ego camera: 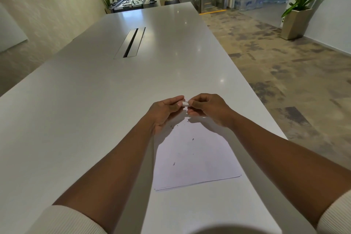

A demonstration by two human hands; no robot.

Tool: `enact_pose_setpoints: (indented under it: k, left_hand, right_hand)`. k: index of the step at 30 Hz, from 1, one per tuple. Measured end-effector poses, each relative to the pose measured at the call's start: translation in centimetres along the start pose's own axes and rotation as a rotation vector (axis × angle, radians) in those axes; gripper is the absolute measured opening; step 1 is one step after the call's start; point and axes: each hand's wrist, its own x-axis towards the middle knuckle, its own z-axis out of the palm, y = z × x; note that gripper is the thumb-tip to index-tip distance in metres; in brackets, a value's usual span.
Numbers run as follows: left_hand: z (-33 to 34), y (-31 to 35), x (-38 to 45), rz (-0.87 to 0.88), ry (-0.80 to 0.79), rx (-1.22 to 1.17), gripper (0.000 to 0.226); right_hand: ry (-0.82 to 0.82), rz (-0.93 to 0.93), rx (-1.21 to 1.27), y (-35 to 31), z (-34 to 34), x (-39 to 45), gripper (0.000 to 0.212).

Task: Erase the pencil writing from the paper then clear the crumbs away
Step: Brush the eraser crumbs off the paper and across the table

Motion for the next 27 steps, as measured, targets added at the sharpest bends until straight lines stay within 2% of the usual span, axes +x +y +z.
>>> enact_pose_setpoints:
  k: [3, 10, 16, 21, 27]
  left_hand:
    - [-0.01, -0.11, -0.05, -0.034, 0.029, -0.118, 0.019]
    - [0.0, -0.06, -0.11, -0.106, 0.098, -0.17, 0.014]
    - [0.38, -0.23, -0.08, -0.21, 0.146, -0.14, 0.015]
    - [0.59, 0.22, -0.41, -0.255, 0.102, 0.069, 0.032]
    - [0.52, 0.15, -0.32, -0.264, 0.104, 0.008, 0.022]
  right_hand:
    - [-0.001, -0.002, 0.034, -0.14, 0.0, 0.06, 0.009]
    - [-0.024, 0.017, 0.088, -0.08, -0.13, 0.02, 0.008]
    - [-0.016, 0.005, 0.122, 0.13, -0.44, -0.2, 0.014]
    - [0.002, -0.015, 0.049, 0.0, -0.39, -0.29, 0.017]
    - [0.01, -0.031, -0.043, 0.12, -0.26, -0.34, 0.024]
